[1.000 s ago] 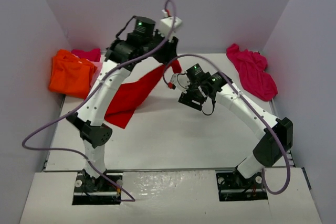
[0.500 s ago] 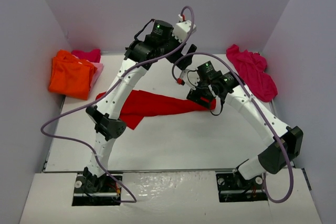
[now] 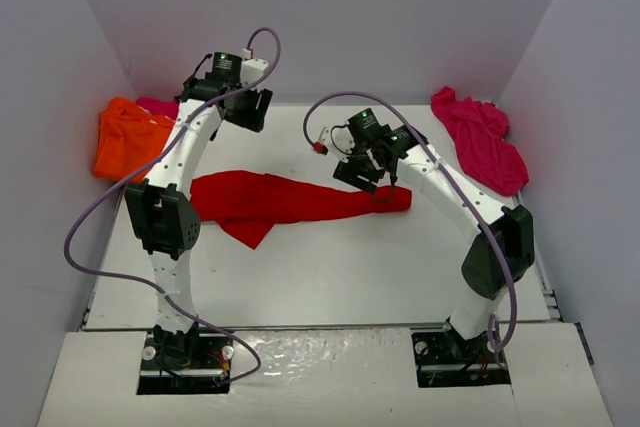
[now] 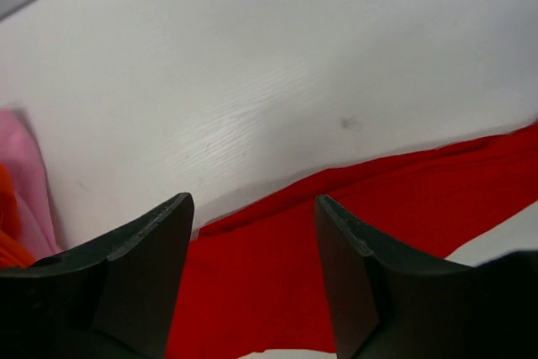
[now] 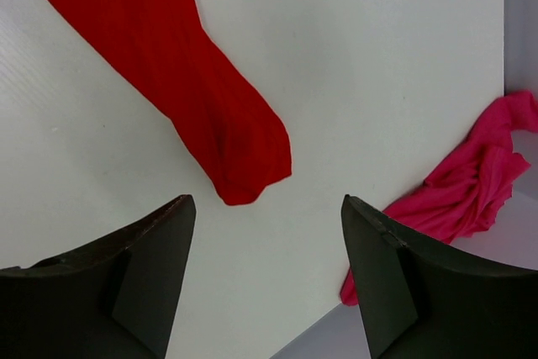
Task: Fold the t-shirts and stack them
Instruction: Flatten out the tshirt
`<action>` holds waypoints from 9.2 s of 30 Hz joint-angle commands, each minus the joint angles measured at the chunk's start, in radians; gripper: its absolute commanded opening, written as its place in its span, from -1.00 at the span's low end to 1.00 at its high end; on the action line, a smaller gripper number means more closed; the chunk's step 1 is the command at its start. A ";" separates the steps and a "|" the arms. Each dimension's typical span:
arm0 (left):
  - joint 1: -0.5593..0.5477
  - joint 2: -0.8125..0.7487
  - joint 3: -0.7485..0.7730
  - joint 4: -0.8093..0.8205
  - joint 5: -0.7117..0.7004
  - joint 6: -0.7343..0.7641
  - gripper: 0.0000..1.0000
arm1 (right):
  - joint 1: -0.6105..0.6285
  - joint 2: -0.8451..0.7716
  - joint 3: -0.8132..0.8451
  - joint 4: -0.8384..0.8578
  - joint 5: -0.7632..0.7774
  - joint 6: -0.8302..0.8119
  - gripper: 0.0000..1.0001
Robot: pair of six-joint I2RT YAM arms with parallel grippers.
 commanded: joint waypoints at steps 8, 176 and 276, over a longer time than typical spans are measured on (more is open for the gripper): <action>0.036 -0.172 -0.158 0.039 -0.037 0.061 -0.02 | 0.091 0.226 0.196 0.034 -0.041 -0.015 0.34; 0.052 -0.597 -0.231 -0.006 0.164 0.246 -1.00 | -0.196 -0.097 0.198 0.313 -0.063 0.145 -1.00; 0.314 -0.594 -0.087 0.157 -0.007 0.078 -1.00 | -0.159 0.100 0.452 0.410 0.222 0.115 -1.00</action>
